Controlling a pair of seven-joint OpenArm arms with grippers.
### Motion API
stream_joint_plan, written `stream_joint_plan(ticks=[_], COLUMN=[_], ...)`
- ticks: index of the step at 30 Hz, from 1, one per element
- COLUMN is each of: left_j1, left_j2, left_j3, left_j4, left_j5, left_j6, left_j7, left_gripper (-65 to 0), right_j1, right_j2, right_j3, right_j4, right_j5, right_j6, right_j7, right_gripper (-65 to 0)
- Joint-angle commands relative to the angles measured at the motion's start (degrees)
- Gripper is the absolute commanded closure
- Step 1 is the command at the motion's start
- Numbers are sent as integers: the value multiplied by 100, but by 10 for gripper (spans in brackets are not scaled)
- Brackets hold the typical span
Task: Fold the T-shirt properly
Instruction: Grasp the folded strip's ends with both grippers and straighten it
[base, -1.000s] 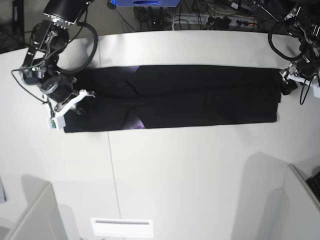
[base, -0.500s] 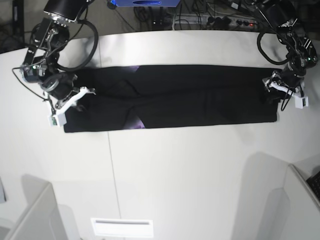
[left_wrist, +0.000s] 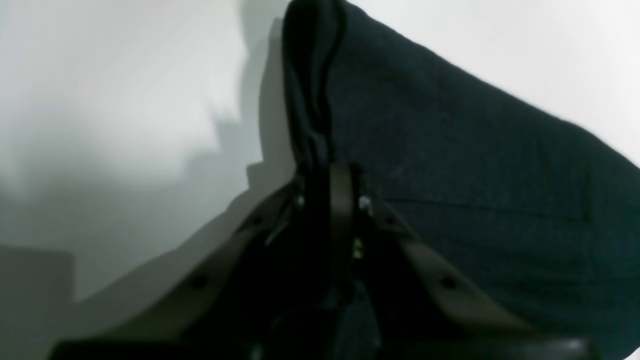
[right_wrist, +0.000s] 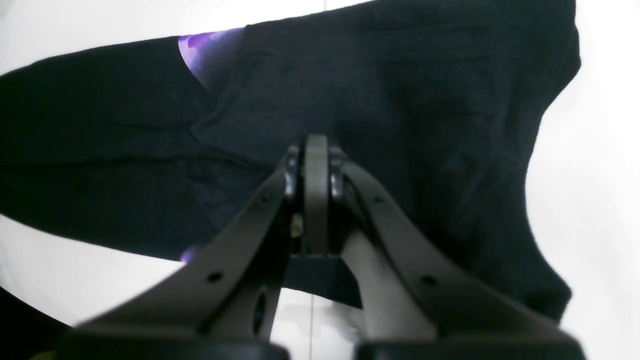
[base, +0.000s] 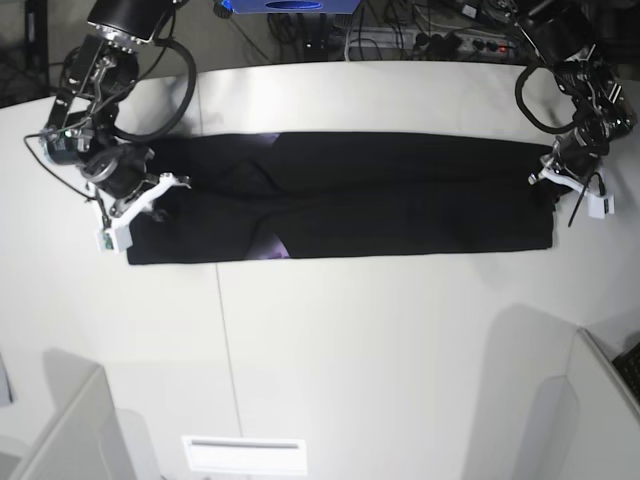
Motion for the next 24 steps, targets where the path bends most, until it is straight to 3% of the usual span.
stream_joint_plan(ticks=[1, 8, 16, 24], left_j1=[-4, 137, 550, 1095], left_j2=[-111, -322, -383, -207], left_j3=[-8, -34, -60, -8], left_j4=[-49, 505, 1322, 2500], left_j5=[268, 268, 268, 268], left_j6=[86, 86, 86, 86], left_j7=[197, -129, -190, -164], left_gripper=[0, 0, 0, 0], right_j1=[26, -62, -71, -71], right_j2=[32, 32, 32, 32], right_j3=[6, 6, 50, 50], right_j4=[123, 123, 123, 114], right_j5=[86, 86, 95, 95], right_j6=[23, 23, 691, 700], right_j7=[94, 130, 112, 121], right_gripper=[0, 0, 0, 0])
